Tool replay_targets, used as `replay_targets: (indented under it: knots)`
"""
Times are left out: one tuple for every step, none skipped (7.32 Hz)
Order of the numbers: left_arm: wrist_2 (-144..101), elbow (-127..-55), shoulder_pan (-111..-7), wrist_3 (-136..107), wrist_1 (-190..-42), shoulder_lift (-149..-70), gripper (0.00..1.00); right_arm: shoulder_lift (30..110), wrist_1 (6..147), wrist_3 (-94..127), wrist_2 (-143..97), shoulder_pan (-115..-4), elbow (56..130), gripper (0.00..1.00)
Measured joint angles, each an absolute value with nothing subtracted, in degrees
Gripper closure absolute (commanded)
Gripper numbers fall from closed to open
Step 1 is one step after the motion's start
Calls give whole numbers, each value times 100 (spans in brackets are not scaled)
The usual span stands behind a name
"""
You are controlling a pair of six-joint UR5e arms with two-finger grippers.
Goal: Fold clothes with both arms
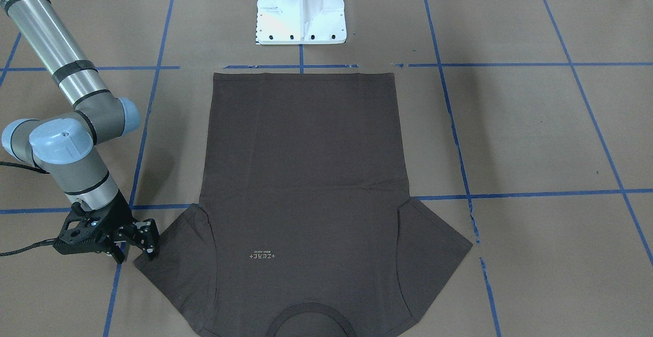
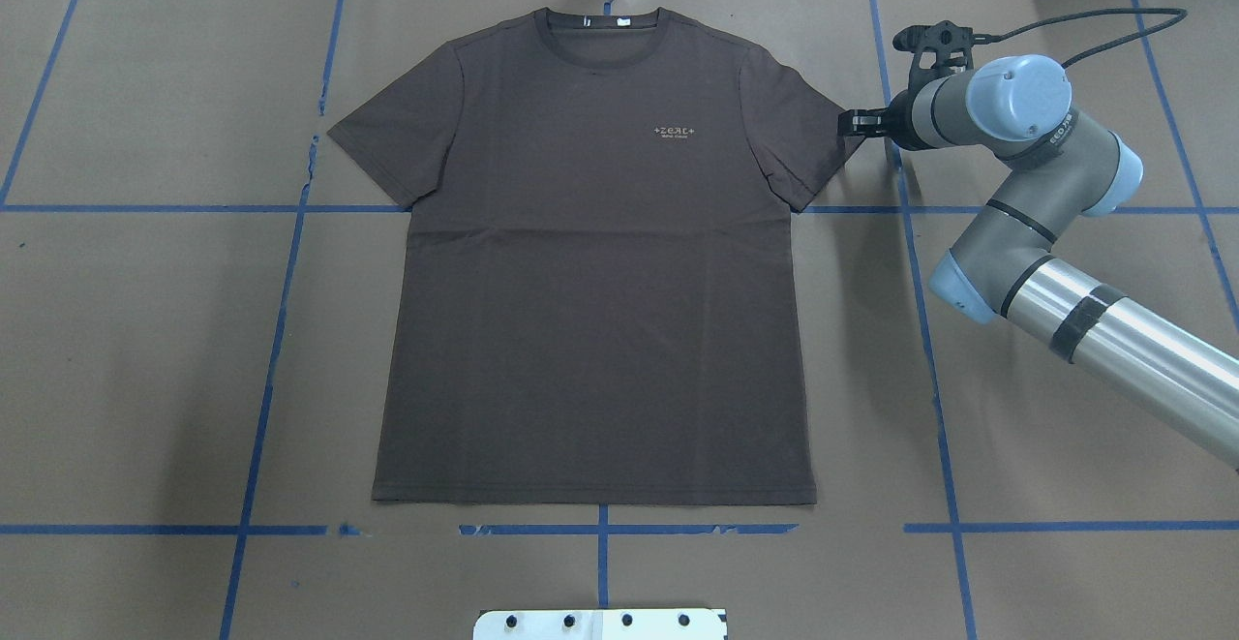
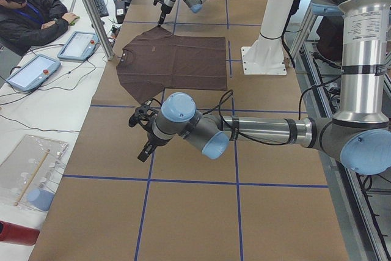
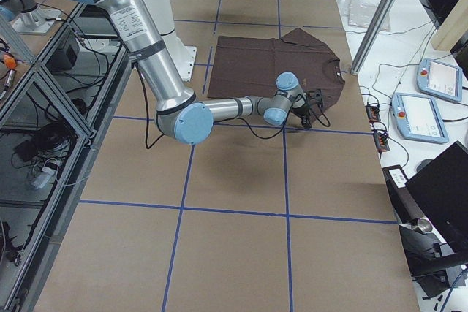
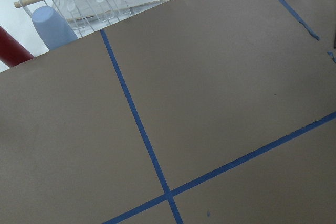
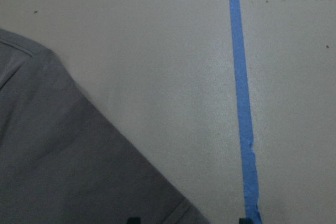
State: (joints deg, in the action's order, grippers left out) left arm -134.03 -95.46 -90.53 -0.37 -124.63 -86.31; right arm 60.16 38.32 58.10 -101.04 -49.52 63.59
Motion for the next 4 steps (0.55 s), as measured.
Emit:
replay_targets:
  knots:
    - [-13403,-9546,-9053,-36,-12463,-8631,0,5996,3832,5810,-10096,-4943,6351,32]
    - [-13403,-9545,-9053,-35,-12463,-8631,0,5982,3832,5810,-10085,-4934,6348,34]
    - [-13403,-9545,-9053,-35,-12463,-8631,0,5976,3832,5810,-10078,-4928,6346,34]
    - [-13403,-9545,-9053,-35,-12463,-8631,0,5974,3834,5809,-10074,-4925,6346,35]
